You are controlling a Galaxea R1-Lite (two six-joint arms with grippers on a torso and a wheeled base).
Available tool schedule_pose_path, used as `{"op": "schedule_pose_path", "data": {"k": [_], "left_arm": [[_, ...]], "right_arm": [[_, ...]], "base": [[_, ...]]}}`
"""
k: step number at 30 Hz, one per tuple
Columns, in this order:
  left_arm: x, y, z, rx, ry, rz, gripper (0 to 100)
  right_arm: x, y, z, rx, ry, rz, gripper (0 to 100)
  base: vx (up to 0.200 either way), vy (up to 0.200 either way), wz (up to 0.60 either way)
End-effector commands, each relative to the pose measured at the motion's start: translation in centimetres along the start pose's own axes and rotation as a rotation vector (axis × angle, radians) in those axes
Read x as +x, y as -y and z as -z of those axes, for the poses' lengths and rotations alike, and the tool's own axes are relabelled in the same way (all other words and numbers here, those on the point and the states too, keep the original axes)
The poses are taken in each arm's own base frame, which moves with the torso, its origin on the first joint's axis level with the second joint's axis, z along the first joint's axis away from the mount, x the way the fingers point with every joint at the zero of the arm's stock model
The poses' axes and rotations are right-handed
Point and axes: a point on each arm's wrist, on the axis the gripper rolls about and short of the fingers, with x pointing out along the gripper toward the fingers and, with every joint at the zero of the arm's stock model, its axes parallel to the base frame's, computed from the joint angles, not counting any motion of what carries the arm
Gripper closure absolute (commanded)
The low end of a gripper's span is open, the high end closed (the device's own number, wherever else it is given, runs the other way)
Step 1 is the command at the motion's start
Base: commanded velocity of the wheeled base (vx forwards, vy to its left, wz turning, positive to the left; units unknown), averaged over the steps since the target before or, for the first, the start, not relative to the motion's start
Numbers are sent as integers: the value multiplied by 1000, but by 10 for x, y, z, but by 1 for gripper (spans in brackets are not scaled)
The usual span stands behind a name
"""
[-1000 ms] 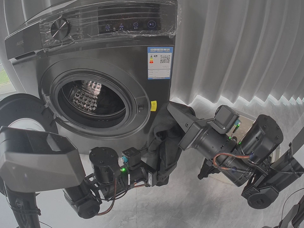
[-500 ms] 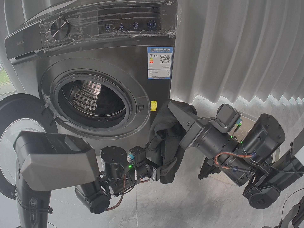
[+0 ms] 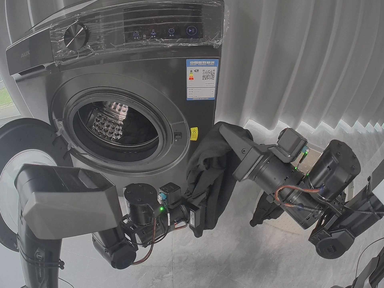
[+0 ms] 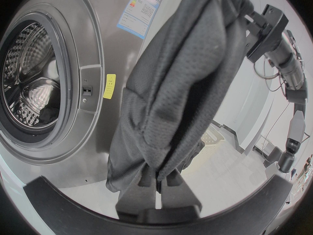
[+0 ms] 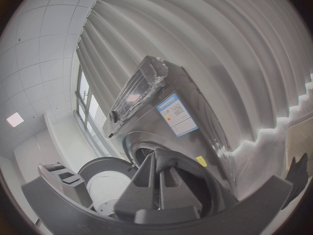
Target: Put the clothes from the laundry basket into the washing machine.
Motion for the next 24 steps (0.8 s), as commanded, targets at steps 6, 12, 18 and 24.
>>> {"op": "schedule_pose_path", "data": {"k": [6,12,18,24], "left_arm": [[-25,5,-35,5,73,4,100],[-38,9,-63,8,153,3,100],[-45,12,-79,12,207,5,100],[-50,13,-89,9,237,9,100]], "right_arm": [[1,47,-8,-39,24,146,100],[-8,53,6,-40,-43,172,100],[-14,62,30,-40,-137,207,100],[-14,61,43,-36,-178,201,100]], "base": [[0,0,0],[0,0,0],[0,0,0],[0,0,0]]}}
